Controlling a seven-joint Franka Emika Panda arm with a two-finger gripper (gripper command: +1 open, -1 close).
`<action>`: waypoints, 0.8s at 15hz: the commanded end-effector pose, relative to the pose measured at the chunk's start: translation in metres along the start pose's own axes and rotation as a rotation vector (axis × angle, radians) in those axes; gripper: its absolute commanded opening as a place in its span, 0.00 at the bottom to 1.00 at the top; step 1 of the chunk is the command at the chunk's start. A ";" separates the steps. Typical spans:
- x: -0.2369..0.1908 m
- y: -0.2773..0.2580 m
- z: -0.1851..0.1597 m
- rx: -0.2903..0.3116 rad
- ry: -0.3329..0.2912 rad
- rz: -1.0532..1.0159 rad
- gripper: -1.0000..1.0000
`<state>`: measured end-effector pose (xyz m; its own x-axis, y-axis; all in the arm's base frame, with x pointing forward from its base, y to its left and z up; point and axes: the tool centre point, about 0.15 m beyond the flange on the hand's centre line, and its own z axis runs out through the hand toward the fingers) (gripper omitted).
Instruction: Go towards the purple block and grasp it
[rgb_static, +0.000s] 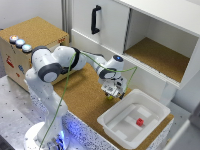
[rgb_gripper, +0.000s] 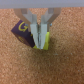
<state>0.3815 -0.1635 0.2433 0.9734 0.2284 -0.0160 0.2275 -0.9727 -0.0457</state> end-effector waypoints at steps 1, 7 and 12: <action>0.031 -0.040 -0.003 -0.028 0.042 -0.053 0.00; 0.047 -0.069 -0.016 -0.022 0.067 -0.126 0.00; 0.043 -0.067 -0.012 -0.030 0.051 -0.148 1.00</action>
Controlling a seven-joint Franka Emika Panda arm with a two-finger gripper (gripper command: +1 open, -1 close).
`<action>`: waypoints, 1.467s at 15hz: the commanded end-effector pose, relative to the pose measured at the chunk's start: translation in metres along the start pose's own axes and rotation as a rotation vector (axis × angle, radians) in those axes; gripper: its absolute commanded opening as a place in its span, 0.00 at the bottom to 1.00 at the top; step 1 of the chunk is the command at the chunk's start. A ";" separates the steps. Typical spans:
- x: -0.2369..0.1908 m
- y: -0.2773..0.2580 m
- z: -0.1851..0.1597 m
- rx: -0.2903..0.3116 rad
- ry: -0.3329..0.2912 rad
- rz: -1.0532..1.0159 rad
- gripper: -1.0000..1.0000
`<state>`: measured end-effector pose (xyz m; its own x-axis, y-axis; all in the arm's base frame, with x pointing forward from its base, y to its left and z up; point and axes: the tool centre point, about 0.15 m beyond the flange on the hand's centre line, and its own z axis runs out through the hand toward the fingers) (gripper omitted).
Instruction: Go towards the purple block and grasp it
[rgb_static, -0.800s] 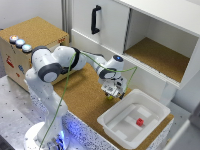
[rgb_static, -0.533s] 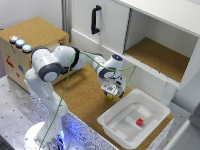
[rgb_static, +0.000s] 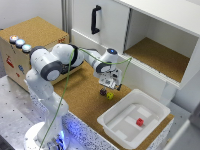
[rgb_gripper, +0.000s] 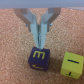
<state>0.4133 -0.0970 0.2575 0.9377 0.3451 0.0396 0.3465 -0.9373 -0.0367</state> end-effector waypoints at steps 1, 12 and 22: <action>-0.003 -0.011 0.002 -0.019 -0.006 -0.028 1.00; 0.003 -0.019 0.040 -0.006 -0.044 0.081 1.00; 0.003 -0.005 0.059 -0.066 -0.027 0.259 0.00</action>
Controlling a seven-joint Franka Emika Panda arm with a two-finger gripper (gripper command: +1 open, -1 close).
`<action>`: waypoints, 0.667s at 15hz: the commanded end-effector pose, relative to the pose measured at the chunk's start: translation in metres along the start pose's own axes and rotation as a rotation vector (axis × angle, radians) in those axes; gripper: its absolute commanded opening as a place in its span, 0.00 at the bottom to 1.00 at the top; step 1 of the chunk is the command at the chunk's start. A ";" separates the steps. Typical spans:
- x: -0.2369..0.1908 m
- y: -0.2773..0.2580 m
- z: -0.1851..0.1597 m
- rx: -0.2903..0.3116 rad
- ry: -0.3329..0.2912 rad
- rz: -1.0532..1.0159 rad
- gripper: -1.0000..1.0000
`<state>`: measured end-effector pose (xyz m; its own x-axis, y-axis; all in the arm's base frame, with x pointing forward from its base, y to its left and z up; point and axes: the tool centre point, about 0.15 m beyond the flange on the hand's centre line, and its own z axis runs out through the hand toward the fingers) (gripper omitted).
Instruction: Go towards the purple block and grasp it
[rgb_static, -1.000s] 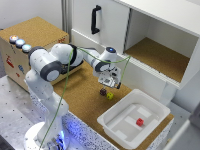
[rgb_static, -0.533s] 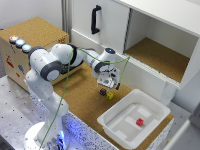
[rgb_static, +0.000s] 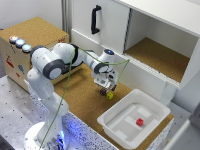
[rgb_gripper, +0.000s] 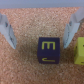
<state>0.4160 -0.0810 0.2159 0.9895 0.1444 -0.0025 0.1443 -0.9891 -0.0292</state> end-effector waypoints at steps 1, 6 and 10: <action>-0.003 0.009 0.017 -0.050 0.005 0.052 0.00; -0.014 0.009 0.007 -0.069 0.008 0.066 0.00; -0.011 0.006 -0.014 -0.065 0.045 0.055 0.00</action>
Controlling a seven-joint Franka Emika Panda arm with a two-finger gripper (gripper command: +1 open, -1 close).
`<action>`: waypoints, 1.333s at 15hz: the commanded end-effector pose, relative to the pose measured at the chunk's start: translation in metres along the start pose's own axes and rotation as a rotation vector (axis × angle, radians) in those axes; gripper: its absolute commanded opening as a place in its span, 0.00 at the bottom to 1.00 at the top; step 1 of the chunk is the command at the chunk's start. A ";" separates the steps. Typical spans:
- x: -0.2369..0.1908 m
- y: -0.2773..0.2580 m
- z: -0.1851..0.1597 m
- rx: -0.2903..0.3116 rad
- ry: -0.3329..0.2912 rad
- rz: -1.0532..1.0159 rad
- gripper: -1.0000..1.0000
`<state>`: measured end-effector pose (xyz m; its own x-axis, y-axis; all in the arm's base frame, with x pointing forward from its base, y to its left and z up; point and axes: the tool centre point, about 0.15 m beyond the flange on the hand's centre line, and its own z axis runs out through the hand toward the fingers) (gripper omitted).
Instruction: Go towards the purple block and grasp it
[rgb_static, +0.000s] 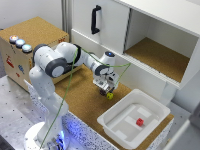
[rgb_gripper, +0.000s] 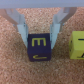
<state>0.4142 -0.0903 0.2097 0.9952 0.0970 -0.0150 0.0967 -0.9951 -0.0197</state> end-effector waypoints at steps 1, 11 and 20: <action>-0.002 -0.006 -0.031 -0.043 0.082 0.000 0.00; 0.054 -0.109 -0.206 0.042 0.431 -0.286 0.00; 0.052 -0.236 -0.261 0.166 0.405 -0.735 0.00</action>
<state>0.4517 0.0817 0.4394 0.7248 0.5243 0.4469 0.5780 -0.8158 0.0196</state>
